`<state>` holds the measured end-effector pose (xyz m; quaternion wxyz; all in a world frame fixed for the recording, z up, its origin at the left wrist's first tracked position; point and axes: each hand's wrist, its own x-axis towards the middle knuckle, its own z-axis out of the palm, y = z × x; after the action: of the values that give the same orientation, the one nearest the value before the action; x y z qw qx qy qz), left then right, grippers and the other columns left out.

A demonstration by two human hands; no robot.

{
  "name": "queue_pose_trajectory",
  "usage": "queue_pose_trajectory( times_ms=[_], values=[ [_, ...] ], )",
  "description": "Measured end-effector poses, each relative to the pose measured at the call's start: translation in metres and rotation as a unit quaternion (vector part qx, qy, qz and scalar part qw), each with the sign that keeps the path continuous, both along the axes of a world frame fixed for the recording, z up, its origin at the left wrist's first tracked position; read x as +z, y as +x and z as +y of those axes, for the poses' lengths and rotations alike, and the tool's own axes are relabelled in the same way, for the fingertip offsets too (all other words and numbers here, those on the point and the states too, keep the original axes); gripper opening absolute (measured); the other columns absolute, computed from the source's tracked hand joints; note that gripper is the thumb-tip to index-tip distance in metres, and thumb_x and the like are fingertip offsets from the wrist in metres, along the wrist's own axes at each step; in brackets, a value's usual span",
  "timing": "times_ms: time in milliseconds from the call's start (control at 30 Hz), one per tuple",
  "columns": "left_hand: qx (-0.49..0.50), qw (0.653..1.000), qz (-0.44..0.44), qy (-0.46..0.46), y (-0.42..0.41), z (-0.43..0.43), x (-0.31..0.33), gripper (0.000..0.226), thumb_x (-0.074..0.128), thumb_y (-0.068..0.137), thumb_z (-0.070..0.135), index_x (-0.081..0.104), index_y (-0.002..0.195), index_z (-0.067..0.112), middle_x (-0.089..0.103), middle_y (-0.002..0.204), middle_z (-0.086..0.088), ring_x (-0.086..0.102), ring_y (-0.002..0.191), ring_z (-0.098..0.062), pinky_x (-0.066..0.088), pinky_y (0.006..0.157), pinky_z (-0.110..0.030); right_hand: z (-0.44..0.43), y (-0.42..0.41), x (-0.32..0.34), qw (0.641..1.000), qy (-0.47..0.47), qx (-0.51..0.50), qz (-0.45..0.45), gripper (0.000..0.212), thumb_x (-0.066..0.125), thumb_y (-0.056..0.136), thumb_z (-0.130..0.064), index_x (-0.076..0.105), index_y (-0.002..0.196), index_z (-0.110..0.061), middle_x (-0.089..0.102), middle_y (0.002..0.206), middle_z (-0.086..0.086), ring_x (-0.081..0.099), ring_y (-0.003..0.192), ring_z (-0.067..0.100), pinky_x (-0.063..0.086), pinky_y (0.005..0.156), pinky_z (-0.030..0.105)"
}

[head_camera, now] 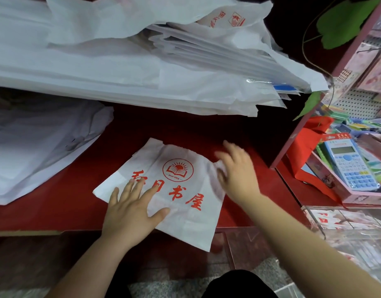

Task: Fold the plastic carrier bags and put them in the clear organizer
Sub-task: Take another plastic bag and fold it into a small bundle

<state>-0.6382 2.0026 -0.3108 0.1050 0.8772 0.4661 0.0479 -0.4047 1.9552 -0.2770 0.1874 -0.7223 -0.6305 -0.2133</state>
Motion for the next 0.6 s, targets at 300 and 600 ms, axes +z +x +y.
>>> queue_pose_trajectory(
  times_ms=[300,600],
  values=[
    [-0.022,0.999,-0.001,0.047,-0.018,-0.011,0.007,0.128,-0.024,0.047,0.089,0.022,0.147,0.025,0.018,0.154,-0.007,0.030,0.137,-0.023,0.029,0.107,-0.041,-0.065,-0.040,-0.025,0.980,-0.177,0.084,0.031,0.043,0.035,0.082,-0.052,0.070,0.094,-0.030,0.067,0.108,-0.006,0.059,0.102,0.018,0.045,0.090,0.047],
    [-0.195,0.950,-0.119,0.212,-0.065,-0.008,-0.020,0.047,0.058,0.065,0.015,0.048,0.110,0.022,0.071,0.101,-0.002,0.046,0.102,-0.012,0.024,0.097,-0.023,-0.017,-0.022,0.007,0.939,-0.340,-0.026,-0.044,0.042,0.027,0.100,-0.031,0.028,0.141,-0.037,0.006,0.156,-0.001,0.000,0.142,0.025,-0.006,0.112,0.048]
  ],
)
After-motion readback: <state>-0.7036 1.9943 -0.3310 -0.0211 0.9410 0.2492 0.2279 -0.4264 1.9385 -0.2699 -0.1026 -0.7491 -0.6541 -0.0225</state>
